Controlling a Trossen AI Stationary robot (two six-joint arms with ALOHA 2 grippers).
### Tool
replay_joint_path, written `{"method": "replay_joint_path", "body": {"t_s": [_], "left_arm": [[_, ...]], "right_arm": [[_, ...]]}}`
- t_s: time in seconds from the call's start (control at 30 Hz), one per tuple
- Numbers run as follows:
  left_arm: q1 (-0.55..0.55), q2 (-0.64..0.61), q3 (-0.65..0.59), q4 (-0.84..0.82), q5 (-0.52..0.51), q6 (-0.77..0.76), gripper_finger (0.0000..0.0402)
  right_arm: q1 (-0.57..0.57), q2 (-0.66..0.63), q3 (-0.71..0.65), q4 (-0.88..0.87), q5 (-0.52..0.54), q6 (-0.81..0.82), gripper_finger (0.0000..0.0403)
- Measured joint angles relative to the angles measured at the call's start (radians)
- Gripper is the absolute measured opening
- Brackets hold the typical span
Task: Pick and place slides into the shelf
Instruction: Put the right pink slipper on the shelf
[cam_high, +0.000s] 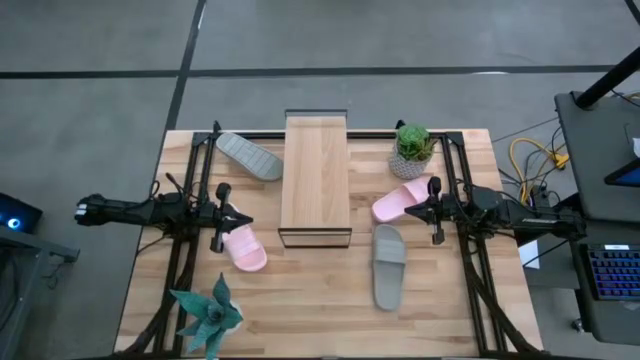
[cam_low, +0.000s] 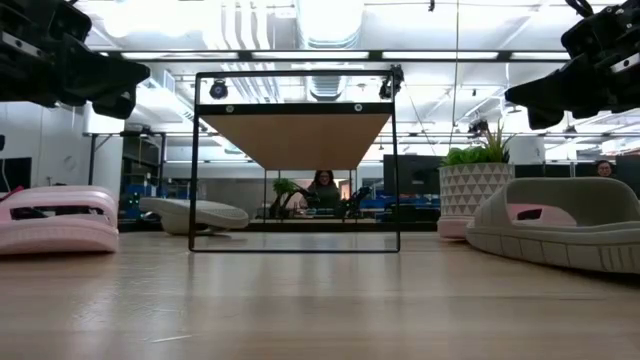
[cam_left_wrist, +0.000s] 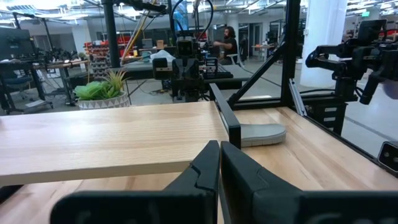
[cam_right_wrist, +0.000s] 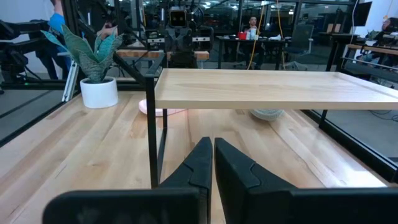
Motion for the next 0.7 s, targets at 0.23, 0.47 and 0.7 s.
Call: {"method": "replay_joint_path", "body": {"t_s": [0.23,0.47,0.7], "left_arm": [[0.0,0.0,0.0,0.0,-0.002,-0.004,0.0],[0.0,0.0,0.0,0.0,-0.002,-0.005,0.0],[0.0,0.0,0.0,0.017,-0.002,-0.005,0.0]], "right_arm": [[0.0,0.0,0.0,0.0,0.0,0.0,0.0009],[0.0,0.0,0.0,0.0,0.0,0.0,0.0009],[0.0,0.0,0.0,0.027,0.0,-0.001,0.0009]]}}
